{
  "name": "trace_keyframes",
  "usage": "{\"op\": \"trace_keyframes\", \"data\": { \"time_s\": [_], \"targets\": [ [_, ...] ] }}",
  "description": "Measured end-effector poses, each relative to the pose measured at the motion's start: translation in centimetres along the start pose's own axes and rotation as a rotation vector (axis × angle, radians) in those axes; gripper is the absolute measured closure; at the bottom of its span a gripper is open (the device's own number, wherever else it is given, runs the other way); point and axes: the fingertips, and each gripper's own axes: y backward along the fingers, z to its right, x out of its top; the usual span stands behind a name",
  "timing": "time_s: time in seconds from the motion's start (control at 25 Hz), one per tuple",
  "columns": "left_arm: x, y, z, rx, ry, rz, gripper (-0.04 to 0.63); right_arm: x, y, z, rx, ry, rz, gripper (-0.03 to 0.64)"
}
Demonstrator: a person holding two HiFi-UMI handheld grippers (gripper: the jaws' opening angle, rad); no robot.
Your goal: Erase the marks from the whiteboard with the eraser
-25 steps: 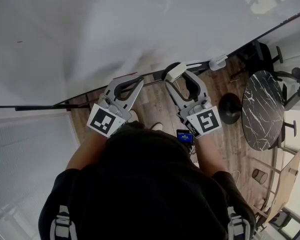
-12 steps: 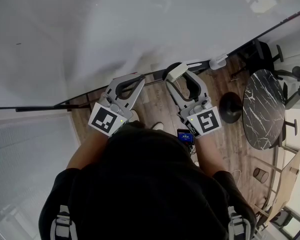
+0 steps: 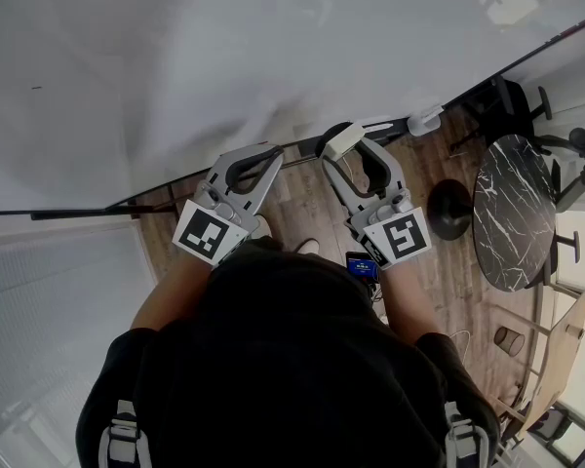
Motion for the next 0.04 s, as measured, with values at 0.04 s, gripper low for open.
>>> {"op": "trace_keyframes", "data": {
  "time_s": [0.04],
  "targets": [
    [0.03,0.02,0.03,0.0,0.0,0.001,0.59,-0.01,0.04,0.0,-0.001,-0.001,-0.003,0.396]
  ]
}}
